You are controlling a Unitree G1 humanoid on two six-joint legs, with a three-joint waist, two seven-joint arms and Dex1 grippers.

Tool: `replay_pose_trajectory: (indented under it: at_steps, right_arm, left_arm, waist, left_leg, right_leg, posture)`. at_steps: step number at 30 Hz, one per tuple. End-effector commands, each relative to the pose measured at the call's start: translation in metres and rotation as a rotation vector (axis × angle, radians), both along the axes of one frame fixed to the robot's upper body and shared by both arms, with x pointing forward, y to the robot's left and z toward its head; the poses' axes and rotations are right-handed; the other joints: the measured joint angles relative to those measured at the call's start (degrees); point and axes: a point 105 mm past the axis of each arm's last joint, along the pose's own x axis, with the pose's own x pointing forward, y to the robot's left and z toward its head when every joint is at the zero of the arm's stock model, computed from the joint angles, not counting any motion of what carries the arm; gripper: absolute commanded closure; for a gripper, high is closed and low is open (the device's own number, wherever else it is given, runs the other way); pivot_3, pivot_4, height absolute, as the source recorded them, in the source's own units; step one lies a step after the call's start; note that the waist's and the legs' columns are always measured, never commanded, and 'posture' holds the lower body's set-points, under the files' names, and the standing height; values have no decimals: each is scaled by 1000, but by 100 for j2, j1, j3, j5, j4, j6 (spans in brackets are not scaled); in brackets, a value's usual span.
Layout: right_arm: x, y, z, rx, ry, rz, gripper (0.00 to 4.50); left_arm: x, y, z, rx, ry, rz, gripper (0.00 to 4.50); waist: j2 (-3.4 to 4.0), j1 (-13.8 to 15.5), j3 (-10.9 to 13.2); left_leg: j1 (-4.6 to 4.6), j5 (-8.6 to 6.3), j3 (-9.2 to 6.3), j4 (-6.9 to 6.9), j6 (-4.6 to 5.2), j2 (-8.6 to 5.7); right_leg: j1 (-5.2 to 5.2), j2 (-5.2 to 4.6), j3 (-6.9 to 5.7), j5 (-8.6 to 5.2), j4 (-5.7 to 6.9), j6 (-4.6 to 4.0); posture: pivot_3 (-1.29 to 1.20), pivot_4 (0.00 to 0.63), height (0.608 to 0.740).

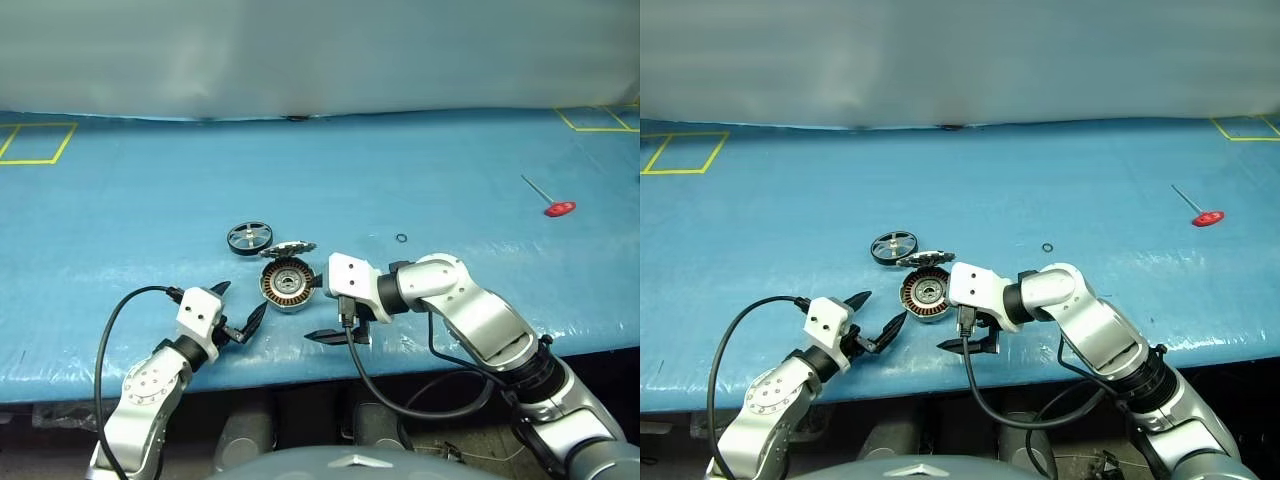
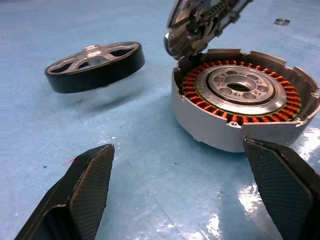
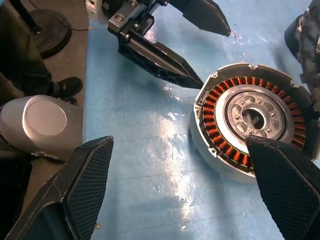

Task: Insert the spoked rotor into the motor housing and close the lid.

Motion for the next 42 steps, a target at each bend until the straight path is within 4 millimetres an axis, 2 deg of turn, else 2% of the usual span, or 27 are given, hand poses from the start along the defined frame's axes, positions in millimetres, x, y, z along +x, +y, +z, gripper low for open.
replay_pose_trajectory:
  at_steps: [1, 7, 11, 17, 22, 30, 36, 42]
  right_arm:
    - [1, -3, 12, 49, -23, -24, 36]
    - [11, -19, 25, 234, 44, -201, 36]
    - [19, -41, 17, 278, 56, -358, 36]
    - [49, -73, 2, 329, -42, -703, 36]
    - [66, -74, 0, 459, -134, -940, 36]
    - [84, -82, -10, 408, -377, -1341, 36]
    - [96, -97, -22, 435, -348, -1612, 36]
    - [110, -99, -29, 479, -279, -1736, 36]
  left_arm:
    - [1, -1, 7, -11, -33, -20, 0]
    - [-14, -5, 9, -74, -11, -78, 0]
    - [-20, 0, 12, -81, -23, -75, 0]
    - [-22, 6, 18, -56, -62, -63, 0]
    - [-22, 6, 19, -26, -84, -61, 0]
    - [-23, 1, 18, -33, -78, -70, 0]
    - [-21, -4, 18, -38, -81, -84, 0]
    - [-19, -11, 19, -39, -93, -97, 0]
  waist:
    - [-2, -1, 1]
    - [-12, 3, 6]
    - [-11, 7, 7]
    - [-13, -6, 8]
    - [-11, -12, 9]
    - [-9, -11, 9]
    - [-7, -16, 10]
    - [-3, -62, 12]
  left_leg:
    - [0, 0, 0, 0, 0, 0]
    - [-2, -1, 0, -1, 1, 1]
    - [-4, -1, 0, -2, 1, 3]
    - [-1, -1, 4, 2, 1, 7]
    - [-3, 0, 9, -2, 0, 9]
    - [-3, 0, 18, -1, 0, 7]
    - [-2, 0, 18, -2, -1, 8]
    - [0, 0, 23, -3, 0, 9]
  right_leg:
    - [0, 0, 0, 0, 0, 0]
    - [1, -2, 1, -1, -4, 1]
    - [-1, -1, 0, -6, -4, 7]
    - [0, -1, 5, -10, -2, 17]
    - [-6, 20, 11, -10, 1, 17]
    - [-8, 17, 17, -9, 1, 19]
    - [-8, 19, 19, -9, 2, 19]
    - [-9, 24, 25, -8, 4, 18]
  posture:
    - [0, 150, 740]
    - [0, 150, 740]
    - [0, 150, 740]
    - [0, 150, 740]
    - [0, 150, 740]
    - [0, 150, 740]
    - [0, 150, 740]
    - [0, 150, 740]
